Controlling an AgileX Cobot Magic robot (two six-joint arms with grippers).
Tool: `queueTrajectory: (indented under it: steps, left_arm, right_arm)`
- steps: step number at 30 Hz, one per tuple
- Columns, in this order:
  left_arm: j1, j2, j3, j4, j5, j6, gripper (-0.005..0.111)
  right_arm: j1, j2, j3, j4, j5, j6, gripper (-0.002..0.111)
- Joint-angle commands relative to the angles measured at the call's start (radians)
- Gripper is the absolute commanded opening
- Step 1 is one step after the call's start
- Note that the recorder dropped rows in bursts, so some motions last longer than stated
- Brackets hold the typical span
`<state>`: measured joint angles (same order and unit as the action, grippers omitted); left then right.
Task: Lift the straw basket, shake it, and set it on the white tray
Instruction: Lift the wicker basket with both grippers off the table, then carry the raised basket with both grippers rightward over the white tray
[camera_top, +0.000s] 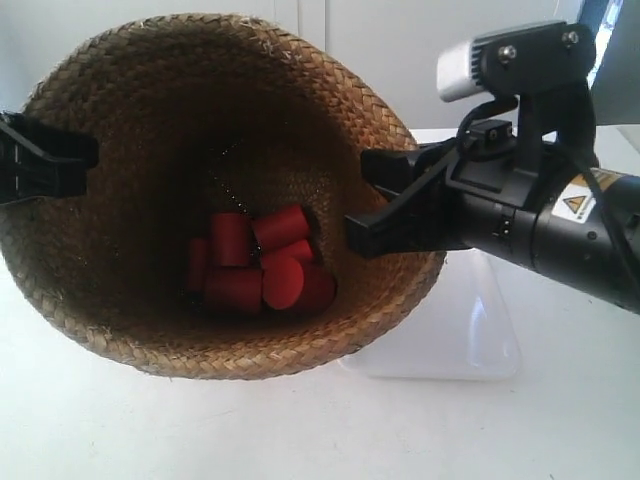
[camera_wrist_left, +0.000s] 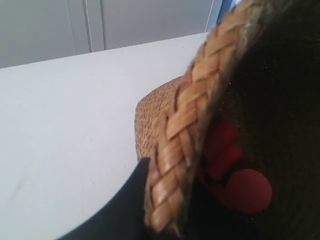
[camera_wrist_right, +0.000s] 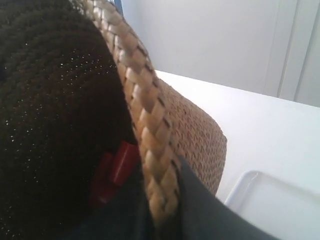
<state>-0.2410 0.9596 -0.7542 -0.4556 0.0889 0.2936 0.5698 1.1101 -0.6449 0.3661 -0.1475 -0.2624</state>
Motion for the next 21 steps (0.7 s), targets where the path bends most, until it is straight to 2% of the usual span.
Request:
queueTrajectory:
  steps: [1,4,7,9,12,14,17,19,21]
  left_arm:
    - [0.006,-0.028,-0.011,0.019,-0.022,0.023,0.0]
    - [-0.014,-0.178,-0.052,0.009,0.092,0.019,0.0]
    - [-0.064,-0.303,-0.057,-0.084,0.047,0.017,0.0]
    - [-0.085,-0.286,-0.011,-0.066,-0.027,0.064,0.0]
    - [-0.085,-0.118,0.11,-0.066,-0.189,0.073,0.0]
    - [-0.087,-0.069,0.093,-0.068,-0.139,0.026,0.0]
    - [-0.122,-0.149,0.015,-0.013,-0.019,0.055,0.0]
    - [-0.13,-0.184,0.014,0.018,-0.066,0.068,0.0]
    - [-0.13,-0.139,0.061,0.015,-0.166,0.068,0.0]
  right_arm:
    - [0.008,-0.019,-0.023,0.001,0.06,0.016,0.0]
    - [0.076,-0.166,-0.104,0.001,0.206,0.008,0.0]
    - [0.148,-0.27,-0.118,0.001,0.133,0.008,0.0]
    - [0.134,-0.218,-0.051,0.004,0.035,-0.003,0.0]
    - [0.066,0.0,0.034,0.026,-0.084,-0.001,0.0]
    - [0.048,0.078,0.005,0.072,-0.021,0.062,0.0]
    - [0.091,-0.019,-0.057,0.066,0.077,0.073,0.0]
    - [0.111,-0.073,-0.063,0.066,0.021,0.023,0.0]
    - [0.096,-0.039,-0.039,0.076,-0.079,-0.031,0.0]
